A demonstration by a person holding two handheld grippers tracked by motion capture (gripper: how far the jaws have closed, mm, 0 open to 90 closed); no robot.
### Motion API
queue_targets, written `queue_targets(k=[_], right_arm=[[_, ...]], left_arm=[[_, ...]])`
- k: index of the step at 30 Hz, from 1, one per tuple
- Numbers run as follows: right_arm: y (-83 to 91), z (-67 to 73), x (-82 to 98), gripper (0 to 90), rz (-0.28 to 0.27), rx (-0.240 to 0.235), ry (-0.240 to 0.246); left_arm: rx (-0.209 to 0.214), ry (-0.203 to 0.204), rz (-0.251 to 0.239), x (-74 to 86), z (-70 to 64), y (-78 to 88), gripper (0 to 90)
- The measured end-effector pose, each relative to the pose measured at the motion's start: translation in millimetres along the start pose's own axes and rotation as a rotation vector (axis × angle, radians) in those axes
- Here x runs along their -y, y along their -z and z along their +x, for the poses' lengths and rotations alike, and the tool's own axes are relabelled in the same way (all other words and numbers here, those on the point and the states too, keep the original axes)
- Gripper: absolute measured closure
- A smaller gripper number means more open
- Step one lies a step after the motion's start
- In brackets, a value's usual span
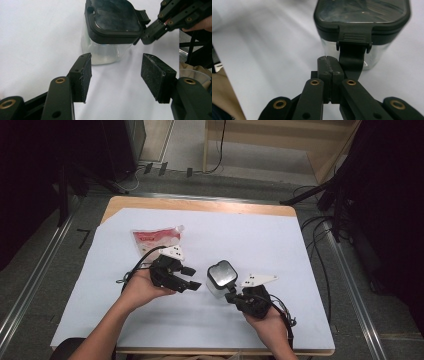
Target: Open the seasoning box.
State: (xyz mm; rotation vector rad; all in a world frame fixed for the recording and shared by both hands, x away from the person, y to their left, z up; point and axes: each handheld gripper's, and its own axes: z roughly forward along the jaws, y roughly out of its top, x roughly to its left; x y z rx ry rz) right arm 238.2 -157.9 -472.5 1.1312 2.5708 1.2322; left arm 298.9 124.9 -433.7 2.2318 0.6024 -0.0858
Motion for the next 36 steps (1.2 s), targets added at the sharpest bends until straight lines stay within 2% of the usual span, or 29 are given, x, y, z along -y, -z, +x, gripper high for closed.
queue_targets(k=[5, 19, 26, 28, 31, 36], right_arm=[[6.1, -12.4, 1.0, 90.0, -0.011, 0.027, -0.039], [12.2, -38.4, 1.5, 90.0, -0.004, 0.071, -0.092], [16.3, -51.3, 1.5, 90.0, -0.002, 0.088, -0.113], [18.4, -58.5, 1.0, 90.0, -0.006, 0.09, -0.132], [19.7, -64.2, 0.7, 90.0, -0.01, 0.089, -0.136], [22.2, -72.9, 0.3, 90.0, -0.016, 0.105, -0.144]], left_arm=[[-0.001, 0.004, -0.002, 0.3, 0.5, 0.1, 42.8], [-0.012, 0.002, 0.002, -0.2, 0.7, -3.1, 44.1], [0.003, 0.006, 0.001, -0.6, 2.9, -9.5, 44.6], [0.007, -0.006, 0.0, -2.8, 4.7, -13.4, 45.3], [0.01, 0.003, 0.028, -10.4, 8.2, -19.6, 47.3], [0.031, -0.023, -0.001, -19.0, 6.5, -26.5, 45.1]])
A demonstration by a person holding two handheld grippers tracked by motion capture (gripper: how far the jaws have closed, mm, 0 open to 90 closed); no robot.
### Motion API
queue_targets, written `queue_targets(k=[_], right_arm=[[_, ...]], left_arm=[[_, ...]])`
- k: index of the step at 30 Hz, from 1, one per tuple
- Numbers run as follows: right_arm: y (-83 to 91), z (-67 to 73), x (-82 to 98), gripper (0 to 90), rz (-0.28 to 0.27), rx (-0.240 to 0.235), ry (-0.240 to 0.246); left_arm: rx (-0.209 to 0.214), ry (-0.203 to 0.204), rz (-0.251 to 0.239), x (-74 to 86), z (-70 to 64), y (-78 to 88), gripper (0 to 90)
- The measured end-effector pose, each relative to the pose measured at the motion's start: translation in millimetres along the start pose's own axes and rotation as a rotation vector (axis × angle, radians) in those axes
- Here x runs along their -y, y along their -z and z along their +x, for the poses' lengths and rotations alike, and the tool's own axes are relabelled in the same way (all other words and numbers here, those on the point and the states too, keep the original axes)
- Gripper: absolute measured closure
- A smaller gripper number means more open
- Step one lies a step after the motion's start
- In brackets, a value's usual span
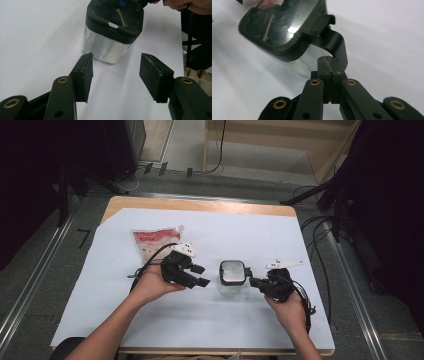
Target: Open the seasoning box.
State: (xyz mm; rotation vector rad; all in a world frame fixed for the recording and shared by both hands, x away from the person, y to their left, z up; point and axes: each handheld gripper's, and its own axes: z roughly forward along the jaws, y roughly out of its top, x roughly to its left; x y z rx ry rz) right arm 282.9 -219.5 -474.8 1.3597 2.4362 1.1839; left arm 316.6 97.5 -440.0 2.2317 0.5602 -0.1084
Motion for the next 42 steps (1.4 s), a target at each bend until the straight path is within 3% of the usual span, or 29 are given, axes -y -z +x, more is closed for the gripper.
queue_targets(k=[3, 6, 7, 10, 14, 19, 21, 23, 30, 36, 42], right_arm=[[-0.2, -6.0, -0.8, 90.0, 0.006, -0.009, -0.027], [7.0, -6.4, -2.3, 90.0, -0.012, 0.004, -0.022], [17.0, -9.2, -4.4, 90.0, -0.045, 0.03, -0.027], [19.9, -18.1, -7.2, 90.0, -0.061, 0.049, -0.067], [11.6, -21.5, -12.4, 90.0, -0.044, 0.062, -0.05], [-3.4, -23.1, -21.5, 90.0, -0.029, 0.04, -0.048], [-6.0, -21.4, -22.2, 90.0, -0.019, 0.037, -0.058], [-8.3, -18.8, -21.5, 90.0, -0.013, 0.041, -0.037], [-8.9, -18.0, -20.2, 90.0, -0.007, 0.046, -0.037], [-10.1, -18.1, -20.6, 90.0, -0.007, 0.05, -0.045], [-10.8, -18.3, -19.7, 90.0, -0.003, 0.054, -0.043]], left_arm=[[0.021, -0.001, -0.004, -8.5, 1.1, -2.7, 42.1], [0.04, -0.004, -0.027, -13.3, 0.2, -4.4, 32.0], [0.044, -0.017, -0.063, -16.6, 0.2, -6.2, 30.5], [0.06, -0.005, -0.079, -20.8, 4.9, -12.9, 27.5], [0.061, 0.001, -0.057, -23.6, 8.3, -20.8, 25.3], [0.082, -0.019, -0.037, -22.7, 10.2, -32.3, 20.0], [0.071, -0.012, -0.022, -22.0, 10.6, -35.9, 18.9], [0.062, -0.013, -0.011, -21.7, 9.8, -39.7, 17.8], [0.051, -0.045, 0.013, -22.0, 5.7, -50.5, 14.0], [0.057, -0.042, 0.014, -21.5, 7.4, -55.8, 11.7], [0.036, -0.051, 0.028, -23.2, 4.8, -63.5, 11.7]])
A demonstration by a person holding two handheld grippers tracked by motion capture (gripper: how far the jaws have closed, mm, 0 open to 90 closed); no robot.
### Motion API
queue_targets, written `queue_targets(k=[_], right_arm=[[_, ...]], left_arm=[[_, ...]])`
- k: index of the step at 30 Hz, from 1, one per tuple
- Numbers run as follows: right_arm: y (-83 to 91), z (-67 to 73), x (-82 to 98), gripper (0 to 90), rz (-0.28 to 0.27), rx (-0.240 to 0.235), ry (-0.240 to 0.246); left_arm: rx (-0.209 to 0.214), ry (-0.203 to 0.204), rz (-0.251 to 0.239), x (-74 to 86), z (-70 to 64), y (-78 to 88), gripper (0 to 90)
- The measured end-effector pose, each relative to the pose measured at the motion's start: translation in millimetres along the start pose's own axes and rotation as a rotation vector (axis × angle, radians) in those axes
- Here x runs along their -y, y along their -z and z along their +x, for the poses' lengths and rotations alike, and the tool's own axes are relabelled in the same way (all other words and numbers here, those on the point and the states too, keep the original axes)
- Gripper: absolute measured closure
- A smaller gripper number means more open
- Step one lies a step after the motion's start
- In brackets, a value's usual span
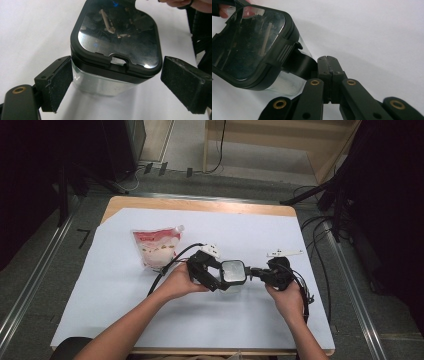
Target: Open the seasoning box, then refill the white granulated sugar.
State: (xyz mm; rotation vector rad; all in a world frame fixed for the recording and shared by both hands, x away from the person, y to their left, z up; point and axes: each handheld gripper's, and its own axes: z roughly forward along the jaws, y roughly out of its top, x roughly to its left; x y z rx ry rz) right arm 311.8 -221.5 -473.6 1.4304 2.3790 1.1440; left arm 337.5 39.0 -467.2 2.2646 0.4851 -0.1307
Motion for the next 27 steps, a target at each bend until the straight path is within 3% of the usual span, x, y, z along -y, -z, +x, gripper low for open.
queue_targets(k=[15, 18, 20, 27], right_arm=[[-0.5, 0.6, 1.4, 90.0, 0.0, 0.005, -0.009], [-0.4, 0.7, 1.2, 90.0, 0.003, 0.007, -0.007], [-0.3, 0.8, 1.4, 90.0, 0.002, 0.009, -0.007], [0.0, 1.5, 2.5, 90.0, -0.001, 0.007, -0.009]], left_arm=[[-0.013, -0.018, -0.011, -2.6, 1.1, -5.2, 13.0], [-0.033, -0.046, -0.019, -4.1, -1.8, -6.8, 13.3], [-0.066, -0.087, -0.019, -5.8, -6.4, -5.5, 14.4], [-0.088, -0.117, -0.012, -6.9, -9.3, -2.5, 15.9]])
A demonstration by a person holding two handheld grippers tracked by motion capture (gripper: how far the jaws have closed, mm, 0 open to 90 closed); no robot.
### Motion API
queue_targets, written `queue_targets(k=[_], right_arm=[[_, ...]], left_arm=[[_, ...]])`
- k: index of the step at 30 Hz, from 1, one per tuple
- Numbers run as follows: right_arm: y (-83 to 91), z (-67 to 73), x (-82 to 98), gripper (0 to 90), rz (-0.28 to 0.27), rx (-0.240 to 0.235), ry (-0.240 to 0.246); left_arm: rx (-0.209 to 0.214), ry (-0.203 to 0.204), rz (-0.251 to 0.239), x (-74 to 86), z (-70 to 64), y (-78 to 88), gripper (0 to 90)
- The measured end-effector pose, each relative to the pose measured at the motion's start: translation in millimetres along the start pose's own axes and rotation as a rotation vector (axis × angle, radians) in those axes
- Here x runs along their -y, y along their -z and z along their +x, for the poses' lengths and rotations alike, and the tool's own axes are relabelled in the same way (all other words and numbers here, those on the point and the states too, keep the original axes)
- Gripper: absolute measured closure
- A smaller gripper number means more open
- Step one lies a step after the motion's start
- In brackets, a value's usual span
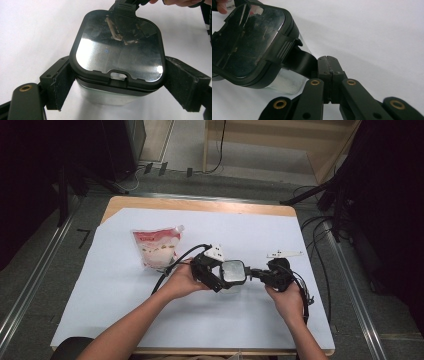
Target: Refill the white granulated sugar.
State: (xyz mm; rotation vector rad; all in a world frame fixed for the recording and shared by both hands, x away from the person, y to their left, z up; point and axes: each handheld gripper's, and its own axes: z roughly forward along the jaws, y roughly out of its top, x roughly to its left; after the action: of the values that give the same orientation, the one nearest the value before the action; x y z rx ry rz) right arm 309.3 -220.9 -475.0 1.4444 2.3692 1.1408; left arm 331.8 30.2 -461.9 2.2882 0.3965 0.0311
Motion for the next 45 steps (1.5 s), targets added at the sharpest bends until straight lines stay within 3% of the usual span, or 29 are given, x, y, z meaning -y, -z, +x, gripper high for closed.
queue_targets(k=[26, 43, 45], right_arm=[[-0.5, 5.0, 0.5, 90.0, 0.007, -0.021, 0.002], [-0.8, 4.8, 1.0, 90.0, 0.009, -0.024, 0.002], [-0.8, 4.9, 1.0, 90.0, 0.009, -0.025, 0.002]], left_arm=[[-0.008, -0.053, 0.018, -9.7, -4.9, 10.3, 17.2], [-0.015, -0.046, 0.017, -18.5, -7.2, 12.6, 16.9], [-0.005, -0.042, 0.001, -20.0, -7.8, 14.4, 21.2]])
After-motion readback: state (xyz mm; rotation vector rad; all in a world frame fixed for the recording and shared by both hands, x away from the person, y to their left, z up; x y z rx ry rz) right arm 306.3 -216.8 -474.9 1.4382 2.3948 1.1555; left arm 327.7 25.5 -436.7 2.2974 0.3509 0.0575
